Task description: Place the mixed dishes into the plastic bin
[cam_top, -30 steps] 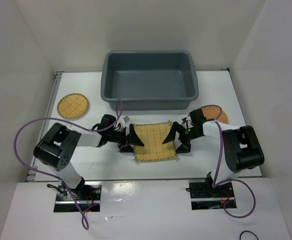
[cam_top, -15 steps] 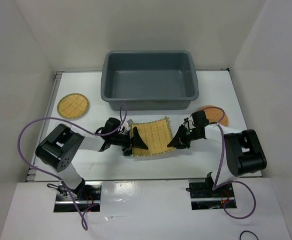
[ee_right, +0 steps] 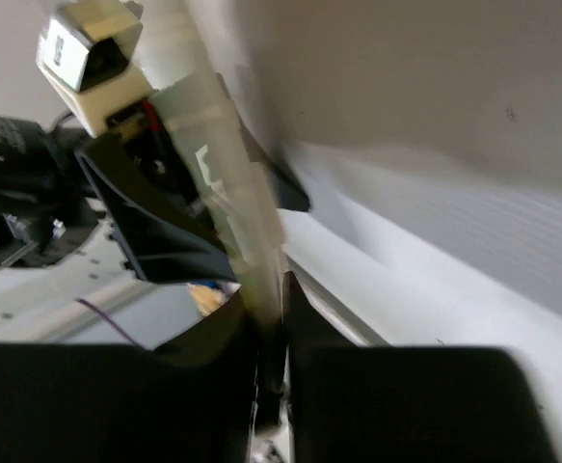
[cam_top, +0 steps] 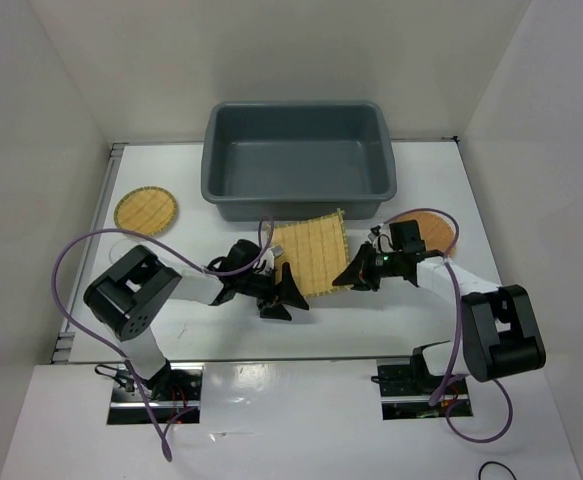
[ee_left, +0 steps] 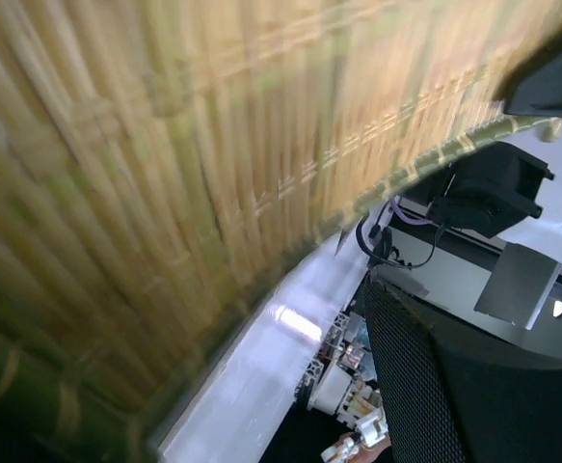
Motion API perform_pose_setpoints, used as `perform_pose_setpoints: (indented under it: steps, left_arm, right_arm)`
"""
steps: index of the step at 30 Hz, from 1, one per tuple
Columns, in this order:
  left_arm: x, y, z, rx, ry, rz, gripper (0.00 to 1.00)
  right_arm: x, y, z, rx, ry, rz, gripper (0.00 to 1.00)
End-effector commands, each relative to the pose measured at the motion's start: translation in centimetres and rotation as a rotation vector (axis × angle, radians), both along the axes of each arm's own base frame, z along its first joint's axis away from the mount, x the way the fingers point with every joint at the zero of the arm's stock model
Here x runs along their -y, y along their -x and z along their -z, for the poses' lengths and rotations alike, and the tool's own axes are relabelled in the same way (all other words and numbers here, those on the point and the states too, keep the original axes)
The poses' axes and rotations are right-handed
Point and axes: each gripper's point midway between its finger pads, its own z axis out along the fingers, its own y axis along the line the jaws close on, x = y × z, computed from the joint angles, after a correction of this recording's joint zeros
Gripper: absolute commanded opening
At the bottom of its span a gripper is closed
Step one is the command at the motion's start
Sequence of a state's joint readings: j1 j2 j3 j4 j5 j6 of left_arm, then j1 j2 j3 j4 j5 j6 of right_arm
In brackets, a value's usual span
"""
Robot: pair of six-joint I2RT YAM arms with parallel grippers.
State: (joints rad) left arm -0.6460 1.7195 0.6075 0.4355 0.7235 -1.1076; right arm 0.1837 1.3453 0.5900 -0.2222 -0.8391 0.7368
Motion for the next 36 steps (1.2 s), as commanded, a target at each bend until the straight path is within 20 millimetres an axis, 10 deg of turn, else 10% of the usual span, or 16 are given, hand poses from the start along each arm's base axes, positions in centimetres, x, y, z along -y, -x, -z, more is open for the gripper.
perform_pose_setpoints:
  steps: [1,12,20,25,36]
  left_arm:
    - [2.1,-0.9,-2.0,0.118,0.067,0.050,0.86]
    - [2.1,0.0,-5.2,0.176,0.045,0.075,0.90]
    - [-1.7,0.7,-16.5,0.449,0.004,0.010,0.93]
    - [-4.8,0.9,-21.5,0.564,0.058,-0.103,0.94]
    - [-9.9,2.3,-23.3,0.606,0.111,-0.338,0.94]
  right_arm:
    - [-1.1,0.0,-2.1,0.109,-0.086,-0.051,0.12]
    - [-0.2,0.6,-5.8,0.290,-0.011,-0.120,0.00]
    - [-0.5,2.0,-13.9,0.627,-0.070,-0.260,0.00]
    - [-0.3,-3.8,-20.3,0.763,-0.085,-0.178,0.00]
    - [3.6,-20.1,-18.9,0.621,-0.103,-0.003,0.00]
